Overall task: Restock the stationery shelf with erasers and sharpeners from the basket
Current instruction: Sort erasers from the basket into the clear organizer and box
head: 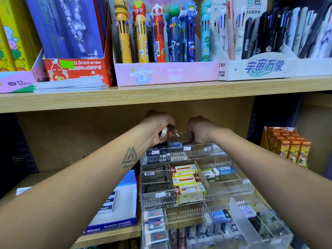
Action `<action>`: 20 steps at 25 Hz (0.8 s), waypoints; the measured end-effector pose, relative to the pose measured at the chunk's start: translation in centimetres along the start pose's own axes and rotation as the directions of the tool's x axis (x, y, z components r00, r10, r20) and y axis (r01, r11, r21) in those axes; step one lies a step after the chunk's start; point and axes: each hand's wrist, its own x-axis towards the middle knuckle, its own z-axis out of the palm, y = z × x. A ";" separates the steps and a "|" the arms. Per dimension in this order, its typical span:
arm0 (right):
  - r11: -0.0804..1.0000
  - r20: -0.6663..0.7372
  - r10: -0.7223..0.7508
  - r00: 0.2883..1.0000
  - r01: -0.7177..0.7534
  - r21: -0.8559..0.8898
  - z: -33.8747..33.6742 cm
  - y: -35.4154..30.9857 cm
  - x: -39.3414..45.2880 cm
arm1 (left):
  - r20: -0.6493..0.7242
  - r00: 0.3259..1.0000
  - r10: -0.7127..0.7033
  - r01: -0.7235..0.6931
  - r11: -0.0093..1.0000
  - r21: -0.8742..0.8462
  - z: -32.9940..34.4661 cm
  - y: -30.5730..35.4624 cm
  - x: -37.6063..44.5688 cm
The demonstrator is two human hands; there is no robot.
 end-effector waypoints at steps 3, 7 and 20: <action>0.999 -0.009 -0.021 1.000 0.020 -0.042 0.4 -0.3 0.2 | 0.014 1.000 0.027 -0.027 1.000 -0.014 0.2 0.1 0.3; 0.998 -0.037 0.010 0.999 -0.012 -0.061 0.3 -0.4 0.0 | 0.056 0.998 0.018 -0.016 0.999 -0.037 0.2 0.0 0.1; 0.523 -0.258 -0.172 0.951 0.310 0.794 -0.3 -2.4 -6.6 | 0.075 0.996 -0.047 0.056 0.991 -0.122 0.3 -0.3 -1.3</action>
